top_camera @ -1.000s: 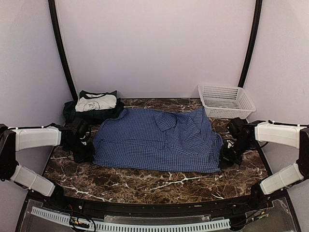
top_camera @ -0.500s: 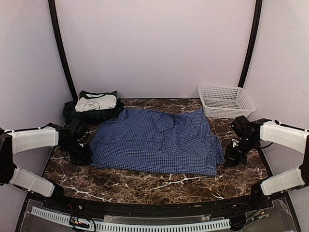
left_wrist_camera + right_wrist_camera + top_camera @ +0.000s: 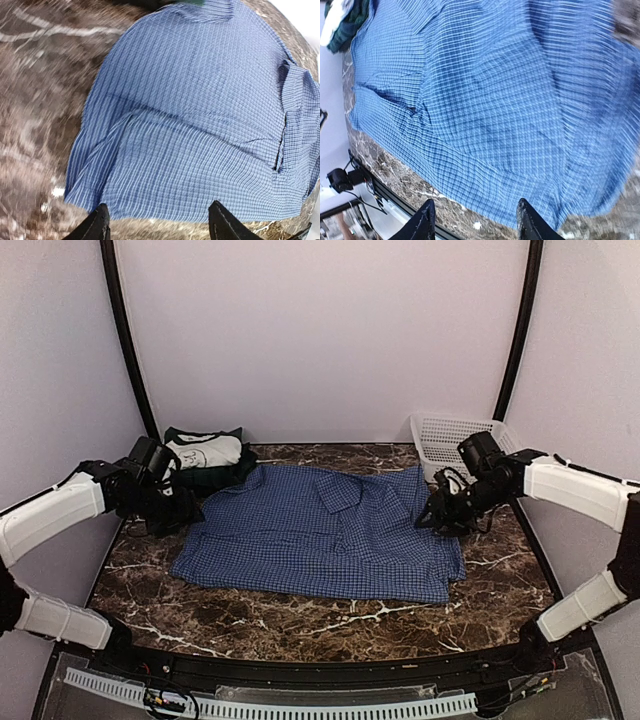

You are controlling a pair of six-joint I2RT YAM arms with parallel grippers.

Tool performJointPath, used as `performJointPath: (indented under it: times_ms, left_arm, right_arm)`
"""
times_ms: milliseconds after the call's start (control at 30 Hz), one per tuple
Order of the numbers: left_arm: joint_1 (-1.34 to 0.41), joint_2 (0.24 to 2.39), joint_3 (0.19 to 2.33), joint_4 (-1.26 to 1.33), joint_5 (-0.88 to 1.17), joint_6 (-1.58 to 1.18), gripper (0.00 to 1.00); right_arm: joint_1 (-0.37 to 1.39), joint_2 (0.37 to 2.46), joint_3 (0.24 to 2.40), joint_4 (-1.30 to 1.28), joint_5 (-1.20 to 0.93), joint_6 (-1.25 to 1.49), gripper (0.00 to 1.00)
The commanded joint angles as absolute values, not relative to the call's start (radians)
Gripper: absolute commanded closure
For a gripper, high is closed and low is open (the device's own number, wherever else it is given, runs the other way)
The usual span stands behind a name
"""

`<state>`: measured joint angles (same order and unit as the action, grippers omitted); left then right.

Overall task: Fold and stack the mixed laundry pile
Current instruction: Move the 1/3-folded shirt to the center of the board.

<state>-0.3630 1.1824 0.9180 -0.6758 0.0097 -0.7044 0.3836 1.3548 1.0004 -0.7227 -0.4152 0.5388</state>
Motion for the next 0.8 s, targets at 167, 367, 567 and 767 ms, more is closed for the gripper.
performJointPath:
  times_ms: [167, 367, 567, 767]
  left_arm:
    - [-0.369, 1.460, 0.913, -0.477, 0.173, -0.550, 0.37]
    - [-0.438, 1.557, 0.872, -0.439, 0.178, -0.576, 0.38]
    - [-0.515, 1.558, 0.785, -0.413, 0.208, -0.692, 0.40]
    - [-0.630, 1.466, 0.678, -0.399, 0.241, -0.820, 0.42]
  right_arm:
    - [0.452, 1.627, 1.057, -0.522, -0.473, 0.441, 0.48]
    - [0.433, 1.710, 0.968, -0.512, -0.452, 0.473, 0.49]
    - [0.377, 1.682, 0.861, -0.540, -0.448, 0.521, 0.48]
    - [0.309, 1.543, 0.769, -0.612, -0.419, 0.592, 0.45]
